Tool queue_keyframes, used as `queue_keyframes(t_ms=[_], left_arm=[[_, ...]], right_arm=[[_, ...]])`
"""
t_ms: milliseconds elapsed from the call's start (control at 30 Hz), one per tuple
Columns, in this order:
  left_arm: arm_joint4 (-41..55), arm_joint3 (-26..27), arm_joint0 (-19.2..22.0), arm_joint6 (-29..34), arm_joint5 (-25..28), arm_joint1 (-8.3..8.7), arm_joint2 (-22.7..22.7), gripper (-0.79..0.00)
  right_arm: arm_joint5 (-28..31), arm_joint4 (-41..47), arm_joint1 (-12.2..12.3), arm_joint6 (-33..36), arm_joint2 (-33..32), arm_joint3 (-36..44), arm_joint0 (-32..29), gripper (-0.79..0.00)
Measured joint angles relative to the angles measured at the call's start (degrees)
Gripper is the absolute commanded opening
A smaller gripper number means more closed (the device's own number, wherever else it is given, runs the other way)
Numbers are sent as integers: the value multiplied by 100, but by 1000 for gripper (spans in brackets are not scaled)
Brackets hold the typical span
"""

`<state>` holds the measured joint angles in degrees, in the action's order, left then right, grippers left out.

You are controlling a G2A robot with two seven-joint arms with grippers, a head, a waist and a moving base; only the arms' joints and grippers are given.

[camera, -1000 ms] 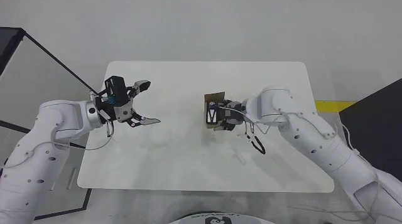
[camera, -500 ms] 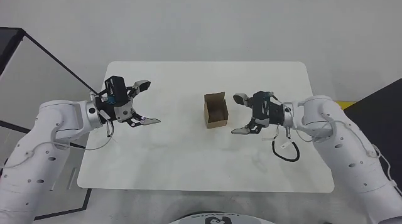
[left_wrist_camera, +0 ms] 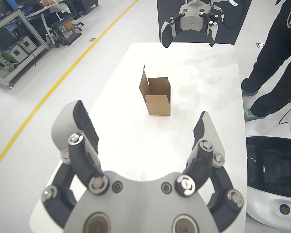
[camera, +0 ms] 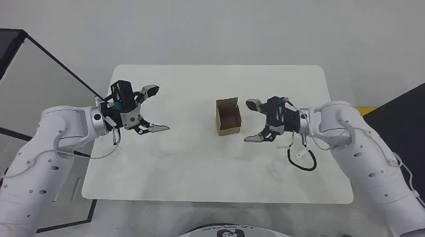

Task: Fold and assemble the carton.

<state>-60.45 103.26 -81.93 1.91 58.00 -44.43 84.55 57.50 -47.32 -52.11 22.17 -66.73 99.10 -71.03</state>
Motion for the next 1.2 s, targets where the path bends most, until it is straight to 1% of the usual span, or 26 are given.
queue_keyframes(t_ms=[100,200,300,400,433,500,567,633,700,800,967,1000,1033,1067,1100,1133,1200], left_arm=[[0,0,0,0,0,0,0,0],[0,0,0,0,0,0,0,0],[0,0,0,0,0,0,0,0],[0,0,0,0,0,0,0,0],[0,0,0,0,0,0,0,0],[0,0,0,0,0,0,0,0],[0,0,0,0,0,0,0,0],[0,0,0,0,0,0,0,0],[4,-3,-3,-4,-4,-1,-3,0],[181,-17,-59,26,-105,-26,-137,0],[699,-105,131,361,-332,-112,-700,-3],[847,-150,175,423,-426,-131,-797,-394],[1064,-208,238,509,-539,-154,-913,-785],[1216,-255,286,588,-618,-168,-982,-785],[1352,-311,326,686,-717,-179,-1033,-785],[1470,-369,357,846,-855,-185,-1071,-785],[1498,-389,363,924,-904,-186,-1078,-785]], right_arm=[[47,390,53,156,-123,139,-4,0],[52,973,134,392,-184,96,-32,0],[51,1807,222,697,-57,-134,-14,0],[50,2836,301,1111,198,-529,123,0],[50,3316,318,1273,326,-674,184,0],[50,3896,323,1328,379,-736,211,0],[50,4052,322,1305,365,-721,207,0],[50,3725,321,1301,361,-716,205,0],[45,3598,319,1295,366,-717,199,0],[-82,3982,304,1161,496,-869,121,0],[-439,4974,312,1941,761,-1365,446,0],[-498,5137,307,2047,804,-1456,500,0],[-568,5345,297,2183,863,-1592,577,-142],[-618,5490,287,2282,913,-1704,637,-576],[-663,5637,273,2370,967,-1820,694,-785],[-695,5808,260,2443,1015,-1953,747,-785],[-701,5861,255,2461,1029,-1984,763,-785]])
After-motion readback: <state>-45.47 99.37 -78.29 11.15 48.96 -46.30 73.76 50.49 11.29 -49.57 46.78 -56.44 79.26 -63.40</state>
